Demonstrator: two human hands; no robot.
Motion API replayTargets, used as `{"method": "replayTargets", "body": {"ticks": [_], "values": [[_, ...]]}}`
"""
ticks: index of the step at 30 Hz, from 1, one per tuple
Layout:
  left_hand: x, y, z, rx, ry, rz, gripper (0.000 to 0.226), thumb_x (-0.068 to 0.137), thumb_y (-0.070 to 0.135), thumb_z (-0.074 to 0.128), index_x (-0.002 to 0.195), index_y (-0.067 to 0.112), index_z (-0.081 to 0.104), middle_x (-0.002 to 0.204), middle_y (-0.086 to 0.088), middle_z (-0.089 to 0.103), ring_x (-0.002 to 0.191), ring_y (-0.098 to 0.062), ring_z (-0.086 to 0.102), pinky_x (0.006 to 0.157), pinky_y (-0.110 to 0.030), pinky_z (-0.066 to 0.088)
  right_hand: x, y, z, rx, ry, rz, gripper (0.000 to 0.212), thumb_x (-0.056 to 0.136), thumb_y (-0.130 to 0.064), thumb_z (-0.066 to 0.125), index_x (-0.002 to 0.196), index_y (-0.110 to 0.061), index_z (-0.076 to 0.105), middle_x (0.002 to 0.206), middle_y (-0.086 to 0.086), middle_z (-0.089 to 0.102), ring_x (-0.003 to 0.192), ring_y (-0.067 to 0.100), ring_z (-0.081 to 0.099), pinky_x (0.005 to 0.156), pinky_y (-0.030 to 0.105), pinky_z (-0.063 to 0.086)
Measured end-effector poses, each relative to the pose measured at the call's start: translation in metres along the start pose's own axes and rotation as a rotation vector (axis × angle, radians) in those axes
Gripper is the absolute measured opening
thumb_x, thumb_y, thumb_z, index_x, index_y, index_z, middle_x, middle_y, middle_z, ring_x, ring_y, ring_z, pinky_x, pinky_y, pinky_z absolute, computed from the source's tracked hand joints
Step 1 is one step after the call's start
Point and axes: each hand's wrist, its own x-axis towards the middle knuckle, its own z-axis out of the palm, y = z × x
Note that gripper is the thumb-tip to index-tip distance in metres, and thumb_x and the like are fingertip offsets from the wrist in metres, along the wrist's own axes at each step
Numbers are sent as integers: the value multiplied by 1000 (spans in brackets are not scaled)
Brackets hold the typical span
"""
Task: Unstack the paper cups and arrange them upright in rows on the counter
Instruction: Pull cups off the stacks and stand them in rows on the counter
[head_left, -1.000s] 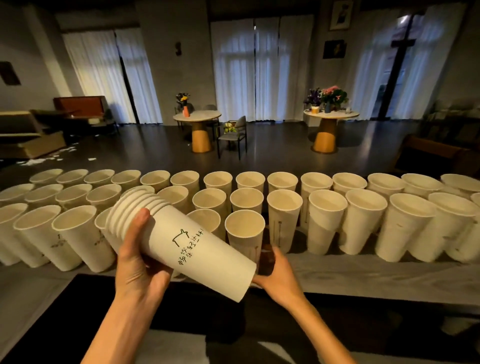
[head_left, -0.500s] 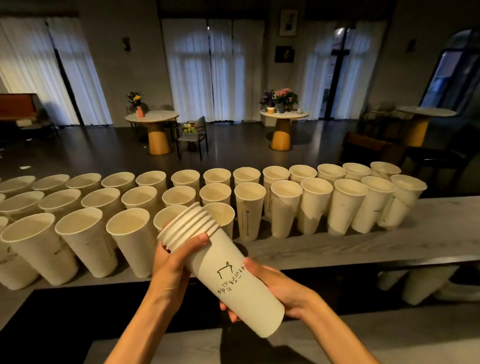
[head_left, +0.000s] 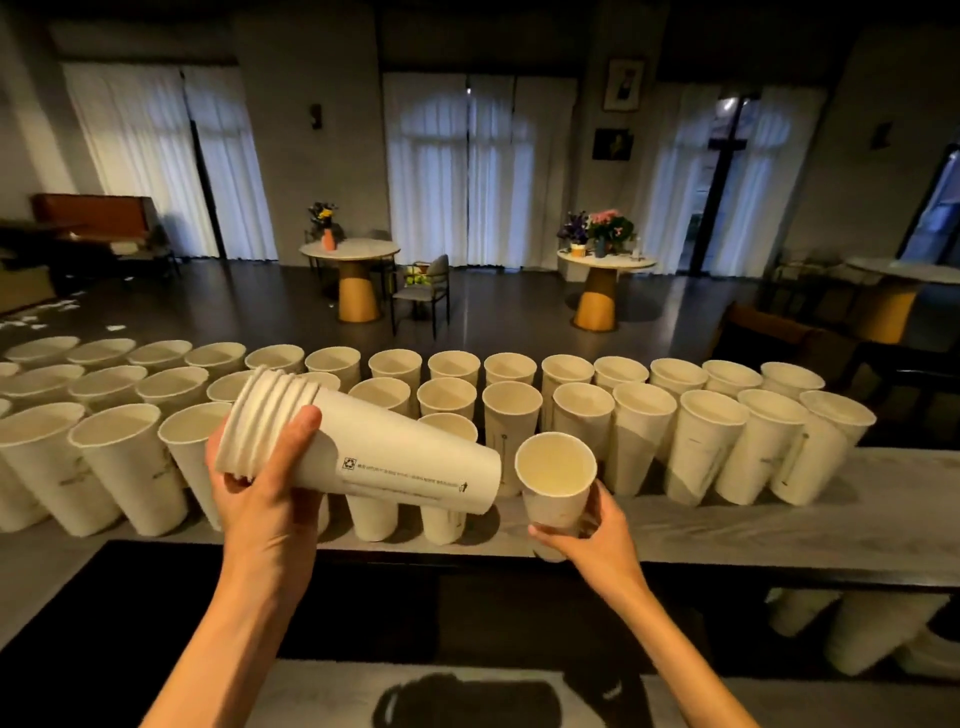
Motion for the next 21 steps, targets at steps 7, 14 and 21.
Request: {"method": "replayTargets", "body": {"ticks": [7, 14, 21], "values": [[-27, -16, 22, -50, 143, -85, 115, 40, 41, 96, 145, 28, 50, 130, -5, 69, 113, -20, 69, 57, -34, 62, 42, 12, 17, 55, -125, 60, 99, 63, -33, 92, 146, -26, 38, 146, 0, 51, 136, 21, 46, 109, 44, 40], [-31, -38, 35, 53, 93, -116, 74, 66, 26, 80, 137, 23, 58, 124, -6, 71, 121, -26, 65, 99, -55, 54, 53, 12, 26, -18, -279, 82, 95, 59, -38, 93, 140, -24, 47, 136, -3, 60, 129, 17, 53, 106, 45, 48], [-32, -88, 65, 199, -120, -239, 118, 14, 56, 99, 124, 33, 62, 103, 2, 78, 98, -18, 72, 77, -44, 61, 42, 15, -28, 337, -634, 448, 54, 86, -47, 72, 116, -4, 68, 109, 20, 69, 102, 33, 64, 104, 59, 46]]}}
